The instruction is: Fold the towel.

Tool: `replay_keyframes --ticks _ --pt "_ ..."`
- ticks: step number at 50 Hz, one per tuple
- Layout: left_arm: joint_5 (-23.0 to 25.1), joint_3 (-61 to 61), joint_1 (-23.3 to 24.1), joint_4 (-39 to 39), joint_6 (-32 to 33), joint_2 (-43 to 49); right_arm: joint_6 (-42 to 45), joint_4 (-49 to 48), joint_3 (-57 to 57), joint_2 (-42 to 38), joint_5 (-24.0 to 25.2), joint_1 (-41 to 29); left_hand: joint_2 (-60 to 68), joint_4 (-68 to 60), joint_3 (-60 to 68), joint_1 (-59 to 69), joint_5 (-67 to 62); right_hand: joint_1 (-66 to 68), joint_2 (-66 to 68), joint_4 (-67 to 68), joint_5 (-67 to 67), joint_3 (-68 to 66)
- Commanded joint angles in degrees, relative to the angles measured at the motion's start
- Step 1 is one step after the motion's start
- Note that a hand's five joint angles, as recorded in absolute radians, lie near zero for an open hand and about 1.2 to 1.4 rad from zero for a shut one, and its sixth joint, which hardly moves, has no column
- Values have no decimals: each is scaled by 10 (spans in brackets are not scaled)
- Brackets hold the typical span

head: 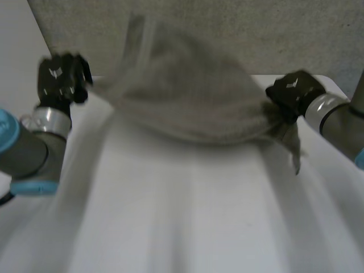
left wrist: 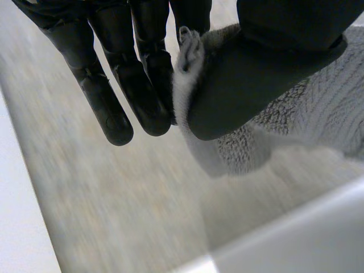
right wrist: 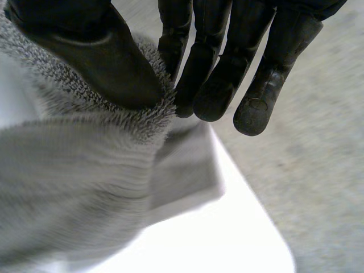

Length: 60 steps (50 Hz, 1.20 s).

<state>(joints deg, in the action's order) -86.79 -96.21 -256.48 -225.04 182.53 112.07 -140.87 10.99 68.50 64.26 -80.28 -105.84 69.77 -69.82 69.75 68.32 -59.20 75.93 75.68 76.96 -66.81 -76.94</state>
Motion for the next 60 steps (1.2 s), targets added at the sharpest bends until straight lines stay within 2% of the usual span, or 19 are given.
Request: replay_keyframes --ticks 1,10,19,21,23,24,26,30,35,41,47,56,60 --pt "19 -81 -7 -2 4 39 3 -48 61 -61 -4 -3 102 -102 102 117 -108 41 43 30 -32 -31" --pt "17 -86 -9 4 5 29 4 -47 77 -94 -8 -2 102 -102 102 117 -108 41 43 30 -32 -31" --pt "14 -89 -30 5 -2 -4 9 -46 89 -54 -8 5 102 -102 102 117 -108 41 43 30 -32 -31" --pt "13 -93 -34 5 -3 -12 9 -47 88 -51 -9 5 102 -102 102 117 -108 -11 -8 -21 20 21" --pt "13 -96 -36 5 -3 -14 12 -49 98 -35 -17 7 102 -102 102 117 -108 -503 -501 -513 512 513" --pt "13 -96 -36 5 -3 -14 12 -49 98 -35 -17 7 102 -102 102 117 -108 -505 -503 -516 514 515" --pt "13 -99 -38 4 -3 -14 5 -52 128 -6 -27 8 102 -102 102 117 -108 -658 -655 -668 666 668" --pt "11 -99 -42 4 -4 -14 -13 -67 175 32 -33 5 102 -102 102 117 -108 -659 -657 -670 668 669" --pt "12 -98 -60 4 -5 -20 -123 -144 296 105 -34 8 102 -102 102 117 -108 -659 -657 -670 668 669" --pt "13 -99 -73 4 -11 -23 -211 -192 413 165 -32 1 102 -102 102 117 -108 -659 -657 -670 668 669" --pt "14 -102 -75 4 -13 -24 -228 -241 472 163 -34 -5 102 -102 102 117 -108 -659 -657 -670 668 669" --pt "15 -109 -75 4 -12 -25 -222 -285 490 127 -38 -29 102 -102 102 117 -108 -659 -657 -670 668 669" --pt "15 -109 -75 3 -12 -25 -219 -319 501 119 -57 -30 102 -102 102 117 -108 -659 -657 -670 668 669"
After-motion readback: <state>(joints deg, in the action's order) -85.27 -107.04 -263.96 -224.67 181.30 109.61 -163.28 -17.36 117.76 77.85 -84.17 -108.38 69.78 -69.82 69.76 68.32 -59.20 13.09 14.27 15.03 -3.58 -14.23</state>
